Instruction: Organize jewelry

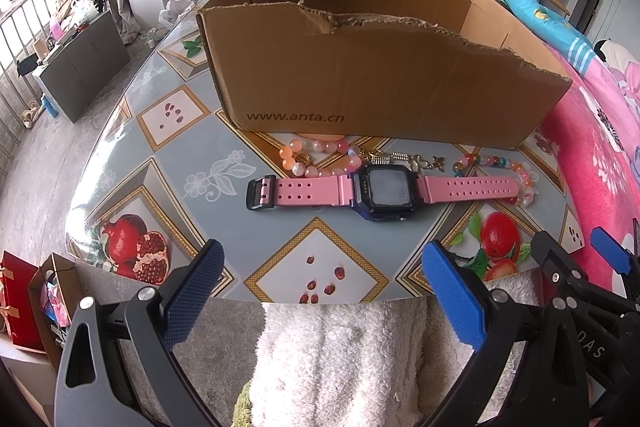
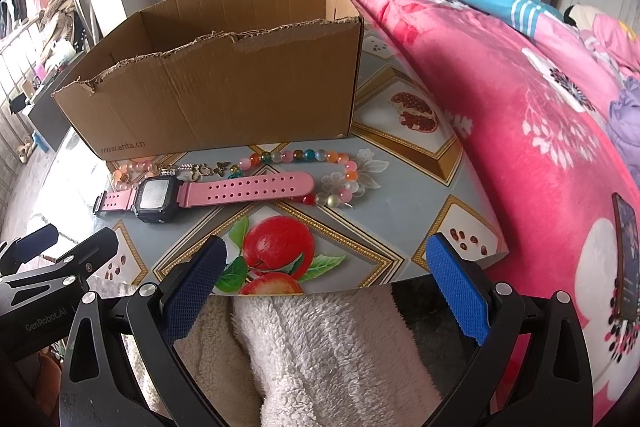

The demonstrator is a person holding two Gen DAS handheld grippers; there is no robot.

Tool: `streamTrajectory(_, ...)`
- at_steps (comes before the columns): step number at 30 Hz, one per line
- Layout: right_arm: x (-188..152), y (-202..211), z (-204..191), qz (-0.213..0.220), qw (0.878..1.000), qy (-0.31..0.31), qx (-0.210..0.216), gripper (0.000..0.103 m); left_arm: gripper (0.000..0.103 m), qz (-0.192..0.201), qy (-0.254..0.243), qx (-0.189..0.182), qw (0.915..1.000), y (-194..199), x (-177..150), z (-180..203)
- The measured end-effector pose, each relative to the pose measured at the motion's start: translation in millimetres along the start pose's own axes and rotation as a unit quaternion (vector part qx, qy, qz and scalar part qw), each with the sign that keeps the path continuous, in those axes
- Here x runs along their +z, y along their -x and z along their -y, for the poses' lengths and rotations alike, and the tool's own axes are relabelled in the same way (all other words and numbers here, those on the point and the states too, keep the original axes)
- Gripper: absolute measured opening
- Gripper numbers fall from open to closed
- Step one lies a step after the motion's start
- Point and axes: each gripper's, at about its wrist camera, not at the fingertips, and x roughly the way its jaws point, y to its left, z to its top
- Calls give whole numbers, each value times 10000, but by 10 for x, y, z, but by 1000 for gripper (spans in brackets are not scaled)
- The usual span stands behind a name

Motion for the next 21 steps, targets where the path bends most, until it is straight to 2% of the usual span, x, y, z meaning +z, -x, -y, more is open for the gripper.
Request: streamTrajectory(21, 94, -8, -6, -4, 10000, -31, 15, 96, 97, -33, 32, -36, 10000, -5, 112, -1)
